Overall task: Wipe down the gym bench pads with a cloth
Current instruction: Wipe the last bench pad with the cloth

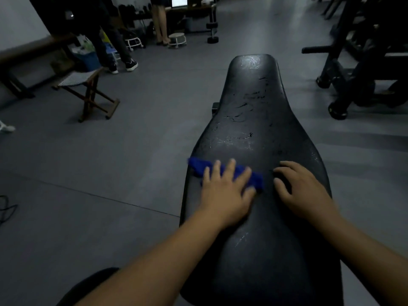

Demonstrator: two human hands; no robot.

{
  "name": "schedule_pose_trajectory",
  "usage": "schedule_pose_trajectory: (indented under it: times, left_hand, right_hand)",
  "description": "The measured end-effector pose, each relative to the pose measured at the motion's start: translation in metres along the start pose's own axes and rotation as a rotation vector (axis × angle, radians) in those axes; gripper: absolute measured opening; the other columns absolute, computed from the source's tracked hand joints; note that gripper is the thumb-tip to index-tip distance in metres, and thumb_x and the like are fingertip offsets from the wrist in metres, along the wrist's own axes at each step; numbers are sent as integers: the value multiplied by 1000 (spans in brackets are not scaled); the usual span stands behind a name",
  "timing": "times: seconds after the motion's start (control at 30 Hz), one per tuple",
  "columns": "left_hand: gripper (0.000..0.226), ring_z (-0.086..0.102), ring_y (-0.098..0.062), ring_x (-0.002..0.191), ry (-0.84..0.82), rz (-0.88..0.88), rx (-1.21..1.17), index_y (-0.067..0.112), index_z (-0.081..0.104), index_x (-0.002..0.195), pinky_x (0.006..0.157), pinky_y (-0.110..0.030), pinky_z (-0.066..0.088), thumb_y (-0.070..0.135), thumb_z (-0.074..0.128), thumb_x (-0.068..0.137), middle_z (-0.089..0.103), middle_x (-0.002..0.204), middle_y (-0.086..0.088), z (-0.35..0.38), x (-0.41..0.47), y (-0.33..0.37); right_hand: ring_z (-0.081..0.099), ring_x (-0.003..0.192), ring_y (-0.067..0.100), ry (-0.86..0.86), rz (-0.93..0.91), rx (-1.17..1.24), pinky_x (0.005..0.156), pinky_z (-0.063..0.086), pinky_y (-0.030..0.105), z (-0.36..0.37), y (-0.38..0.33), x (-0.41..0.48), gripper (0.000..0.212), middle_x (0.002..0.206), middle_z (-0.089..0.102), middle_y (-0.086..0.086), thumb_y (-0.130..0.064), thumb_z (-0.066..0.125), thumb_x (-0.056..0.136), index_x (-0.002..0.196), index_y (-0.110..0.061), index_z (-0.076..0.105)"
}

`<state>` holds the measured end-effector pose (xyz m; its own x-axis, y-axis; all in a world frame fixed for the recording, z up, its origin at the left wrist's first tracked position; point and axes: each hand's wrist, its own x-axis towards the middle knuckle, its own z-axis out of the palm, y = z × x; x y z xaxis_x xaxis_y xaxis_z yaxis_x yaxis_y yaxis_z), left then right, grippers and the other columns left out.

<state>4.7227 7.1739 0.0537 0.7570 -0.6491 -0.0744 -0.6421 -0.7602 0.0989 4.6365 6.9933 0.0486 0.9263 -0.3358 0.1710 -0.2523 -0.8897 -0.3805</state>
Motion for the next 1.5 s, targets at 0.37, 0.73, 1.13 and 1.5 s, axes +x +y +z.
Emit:
schedule_pose_trajectory:
  times: [0.37, 0.73, 1.13, 1.5]
  left_hand:
    - [59, -1, -37, 152, -61, 209, 18, 48, 15, 155, 121, -57, 0, 59, 20, 97, 1, 168, 2, 6, -32, 22]
    - [59, 2, -33, 153, -4, -19, -13, 47, 16, 155, 121, -58, 3, 59, 23, 98, 6, 168, 3, 7, -7, 17]
    - [64, 4, -32, 154, -26, 165, 27, 42, 15, 157, 121, -56, 5, 61, 21, 96, 7, 168, 0, 9, -44, 34]
    - [56, 1, -14, 154, 79, 84, -301, 24, 19, 159, 125, -40, 3, 31, 30, 104, 7, 168, 4, -1, 27, 4]
  right_hand:
    - [53, 108, 21, 103, 10, 86, 85, 42, 31, 1, 1, 0, 16, 115, 58, 4, -17, 55, 93, 102, -12, 67]
    - [41, 137, 27, -87, -48, -92, 108, 33, 34, -3, -1, -15, 43, 148, 47, 7, -29, 50, 97, 138, -18, 56]
    - [19, 150, 17, -17, 96, 97, 122, 5, 29, 2, 6, -96, 60, 159, 33, -2, -32, 30, 91, 148, -18, 45]
    - [13, 152, 26, -109, 48, -160, 122, 13, 42, -2, -34, -59, 72, 165, 15, 6, -58, 11, 90, 156, -32, 23]
